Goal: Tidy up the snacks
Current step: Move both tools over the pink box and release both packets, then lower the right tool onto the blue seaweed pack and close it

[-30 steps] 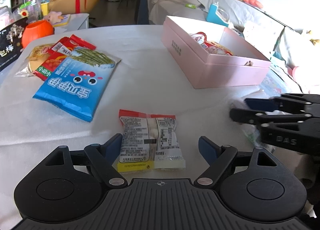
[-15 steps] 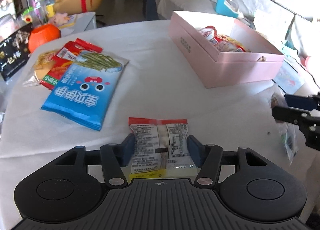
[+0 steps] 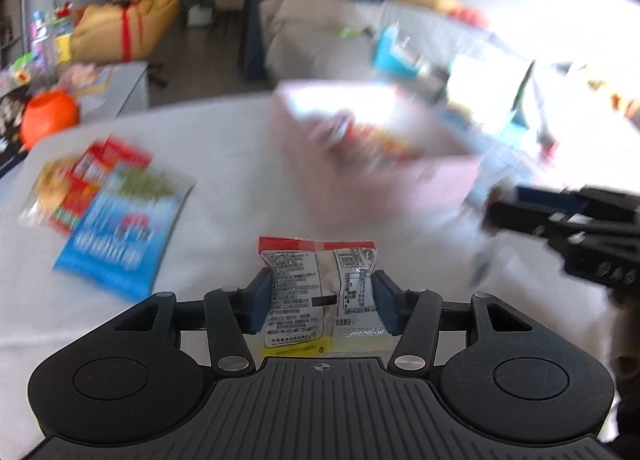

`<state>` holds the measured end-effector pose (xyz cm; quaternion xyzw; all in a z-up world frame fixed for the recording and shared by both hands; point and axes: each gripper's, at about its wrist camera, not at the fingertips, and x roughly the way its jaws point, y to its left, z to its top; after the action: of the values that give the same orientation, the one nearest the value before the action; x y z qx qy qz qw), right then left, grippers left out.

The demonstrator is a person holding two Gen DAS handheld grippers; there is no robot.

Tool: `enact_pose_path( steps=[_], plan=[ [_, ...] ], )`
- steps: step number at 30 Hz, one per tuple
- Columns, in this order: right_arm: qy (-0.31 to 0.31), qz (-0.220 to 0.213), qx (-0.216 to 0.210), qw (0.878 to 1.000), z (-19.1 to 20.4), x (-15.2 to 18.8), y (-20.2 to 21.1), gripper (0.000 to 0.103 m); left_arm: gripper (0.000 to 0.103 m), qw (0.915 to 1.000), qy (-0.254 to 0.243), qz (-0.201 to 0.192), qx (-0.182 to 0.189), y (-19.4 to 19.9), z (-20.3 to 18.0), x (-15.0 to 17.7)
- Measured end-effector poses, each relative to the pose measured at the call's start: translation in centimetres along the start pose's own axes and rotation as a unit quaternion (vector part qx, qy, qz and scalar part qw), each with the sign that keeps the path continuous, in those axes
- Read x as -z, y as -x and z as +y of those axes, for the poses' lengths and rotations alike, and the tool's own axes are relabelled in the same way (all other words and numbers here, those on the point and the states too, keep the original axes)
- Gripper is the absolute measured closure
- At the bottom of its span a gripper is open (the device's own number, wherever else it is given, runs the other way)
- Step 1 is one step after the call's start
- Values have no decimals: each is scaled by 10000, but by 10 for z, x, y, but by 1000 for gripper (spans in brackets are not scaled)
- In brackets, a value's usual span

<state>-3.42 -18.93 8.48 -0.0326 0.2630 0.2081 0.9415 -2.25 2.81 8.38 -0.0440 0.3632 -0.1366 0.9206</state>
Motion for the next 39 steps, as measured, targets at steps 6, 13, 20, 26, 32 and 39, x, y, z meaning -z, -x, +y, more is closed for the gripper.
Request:
enact_pose_path(
  steps=[6, 13, 20, 26, 32, 39],
  plan=[
    [-21, -596, 240, 9979, -20, -62, 9, 66, 45, 9955, -125, -816, 472, 2, -13, -69],
    [-197, -559, 10, 9982, -70, -176, -32, 40, 43, 9886, 273, -605, 1350, -76, -12, -147],
    [-374, -173, 317, 9986, -84, -173, -71, 20, 44, 9868, 790, -327, 1374, -117, 25, -114],
    [-223, 430, 358, 9982, -68, -127, -104, 20, 44, 9924, 626, -939, -494, -68, 91, -77],
    [-374, 838, -455, 9947, -19, -113, -130, 20, 50, 9769, 1052, -641, -1743, -57, 152, -41],
    [54, 1284, -1057, 9861, 67, -104, -155, 20, 75, 9928, 1123, -161, -383, -52, 153, -5]
  ],
)
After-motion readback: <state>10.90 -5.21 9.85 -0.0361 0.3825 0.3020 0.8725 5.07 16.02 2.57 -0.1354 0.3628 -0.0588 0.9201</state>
